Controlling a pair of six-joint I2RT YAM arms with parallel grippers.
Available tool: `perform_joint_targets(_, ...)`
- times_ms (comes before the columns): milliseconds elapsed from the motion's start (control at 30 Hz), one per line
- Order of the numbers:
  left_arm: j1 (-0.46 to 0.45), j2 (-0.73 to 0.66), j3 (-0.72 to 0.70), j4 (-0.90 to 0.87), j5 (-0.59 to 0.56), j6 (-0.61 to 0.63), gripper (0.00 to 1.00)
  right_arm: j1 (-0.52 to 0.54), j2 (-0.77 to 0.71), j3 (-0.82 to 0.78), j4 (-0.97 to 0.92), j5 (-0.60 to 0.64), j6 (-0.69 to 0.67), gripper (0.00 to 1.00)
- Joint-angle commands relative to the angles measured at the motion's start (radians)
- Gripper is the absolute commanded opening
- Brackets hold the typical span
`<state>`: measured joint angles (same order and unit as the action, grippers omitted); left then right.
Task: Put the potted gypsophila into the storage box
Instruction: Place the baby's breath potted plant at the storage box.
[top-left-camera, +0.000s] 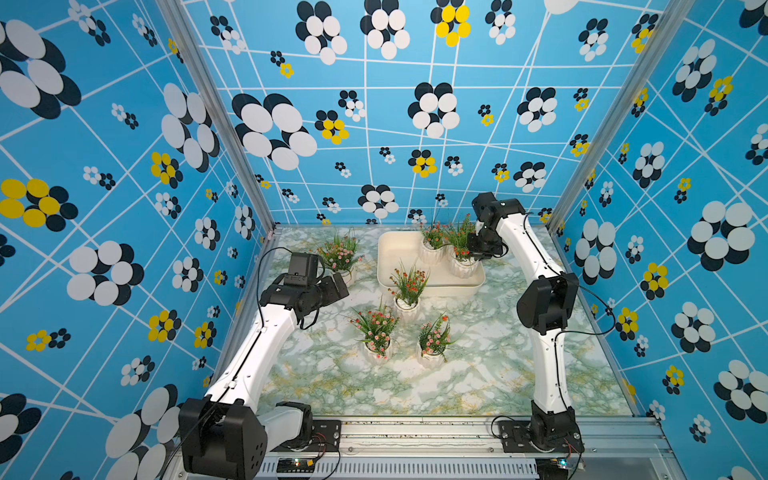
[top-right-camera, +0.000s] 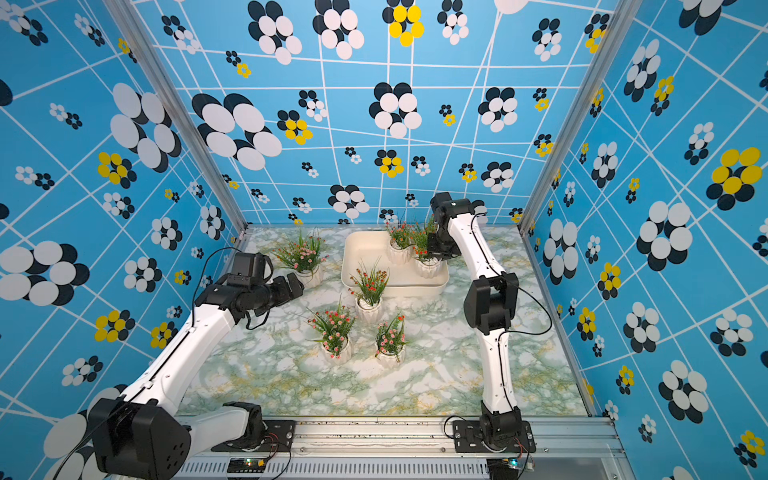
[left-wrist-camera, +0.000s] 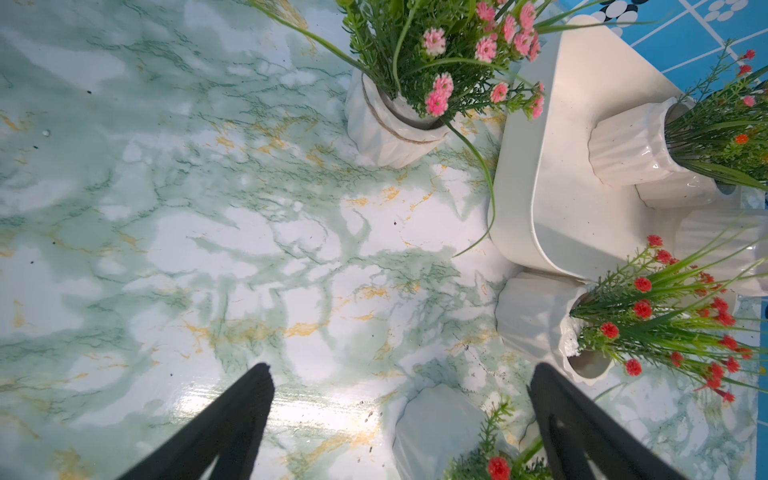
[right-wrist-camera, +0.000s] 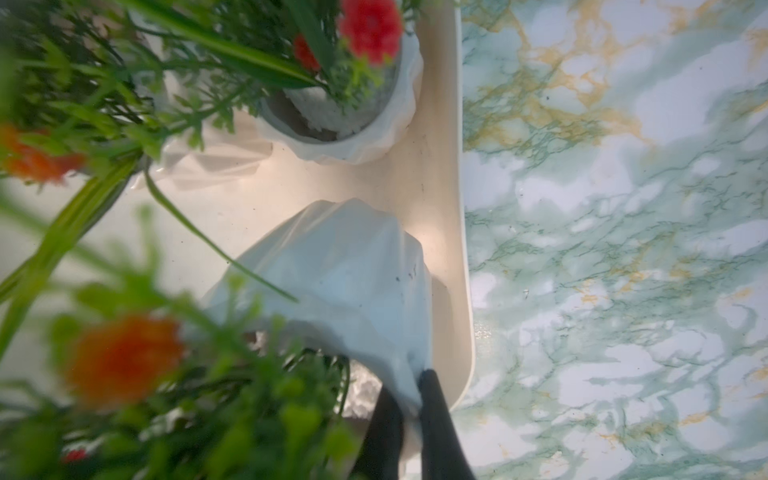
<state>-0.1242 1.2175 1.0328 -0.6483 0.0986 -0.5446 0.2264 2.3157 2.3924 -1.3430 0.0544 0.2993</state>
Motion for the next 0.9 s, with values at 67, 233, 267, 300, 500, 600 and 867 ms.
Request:
perform_joint_targets(67,0.012,-0.018,-0.009,-0.028,0.008,0.022,0.99,-0.017,0.004,-0.006,-0.009,0.008,0.01,0.0)
perform_joint_targets(233,0.015,-0.017,-0.01,-0.03,0.014,0.018,0.99,-0.016,-0.03,-0.108,0.046,-0.007,0.009,0.0)
perform_joint_targets(267,0.015,-0.017,-0.01,-0.031,0.018,0.015,0.99,-0.016,-0.039,-0.131,0.061,-0.014,0.006,0.0)
perform_joint_targets(300,0.016,-0.018,-0.009,-0.031,0.02,0.014,0.99,-0.016,-0.044,-0.147,0.069,-0.019,0.007,0.0)
perform_joint_targets(500,0.017,-0.01,-0.001,-0.025,0.028,0.008,0.99,-0.016,-0.057,-0.213,0.1,-0.04,0.012,0.0)
perform_joint_targets(600,0.017,-0.009,-0.001,-0.025,0.032,0.007,0.99,-0.016,-0.062,-0.24,0.114,-0.043,0.017,0.0)
perform_joint_targets(867,0.019,-0.019,0.0,-0.037,0.036,0.002,0.99,-0.016,-0.092,-0.294,0.139,-0.044,0.024,0.08)
